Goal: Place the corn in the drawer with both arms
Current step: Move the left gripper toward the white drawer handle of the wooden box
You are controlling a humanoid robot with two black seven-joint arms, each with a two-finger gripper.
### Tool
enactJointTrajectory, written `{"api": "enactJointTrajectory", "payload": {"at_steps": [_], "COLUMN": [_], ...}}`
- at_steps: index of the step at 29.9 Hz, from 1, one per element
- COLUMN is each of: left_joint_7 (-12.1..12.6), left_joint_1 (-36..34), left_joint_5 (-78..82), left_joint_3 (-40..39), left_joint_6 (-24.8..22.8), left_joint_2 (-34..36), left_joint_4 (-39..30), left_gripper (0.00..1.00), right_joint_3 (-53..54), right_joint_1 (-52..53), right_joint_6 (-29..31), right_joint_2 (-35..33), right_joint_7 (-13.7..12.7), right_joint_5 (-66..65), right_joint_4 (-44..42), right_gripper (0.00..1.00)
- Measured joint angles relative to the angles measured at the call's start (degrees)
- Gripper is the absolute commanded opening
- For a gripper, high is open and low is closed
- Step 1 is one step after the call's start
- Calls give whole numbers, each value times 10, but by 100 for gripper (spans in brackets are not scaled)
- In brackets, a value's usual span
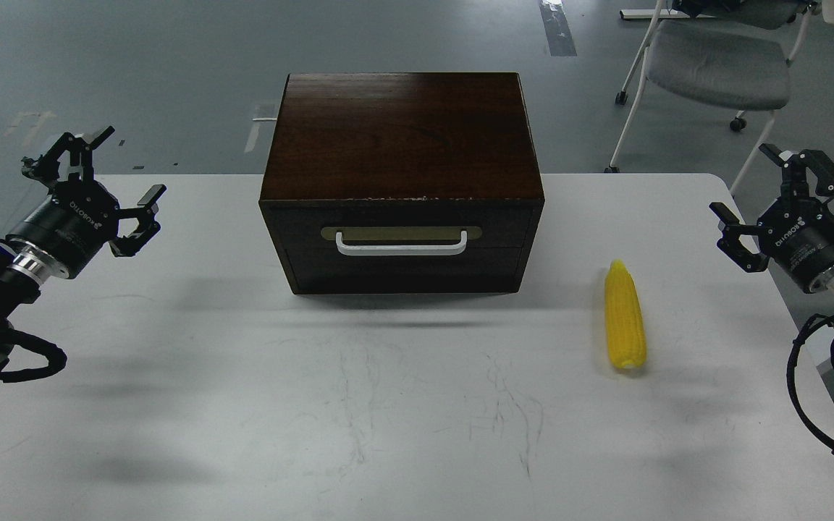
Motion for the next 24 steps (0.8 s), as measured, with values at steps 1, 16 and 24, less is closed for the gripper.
{"api": "enactJointTrajectory", "payload": {"at_steps": [1, 16, 24], "left_joint_7": [0, -1, -5], "left_joint_1": [0, -48, -208], "left_joint_5": [0, 25, 209], "left_joint_3": [-1, 4, 6], "left_joint_6": [0, 0, 0], "left_joint_2": [0, 67, 118], "left_joint_4": [0, 0, -23], "left_gripper": [98, 98, 98], "right_joint_3": [0, 3, 10], "right_joint_1": [0, -1, 0], "right_joint_6": [0, 0, 0], "right_joint_2": [0, -3, -4], "right_joint_7": [0, 5, 6], "right_joint_5": [0, 0, 0], "right_joint_4": [0, -2, -4], "right_gripper": [100, 100, 100]}}
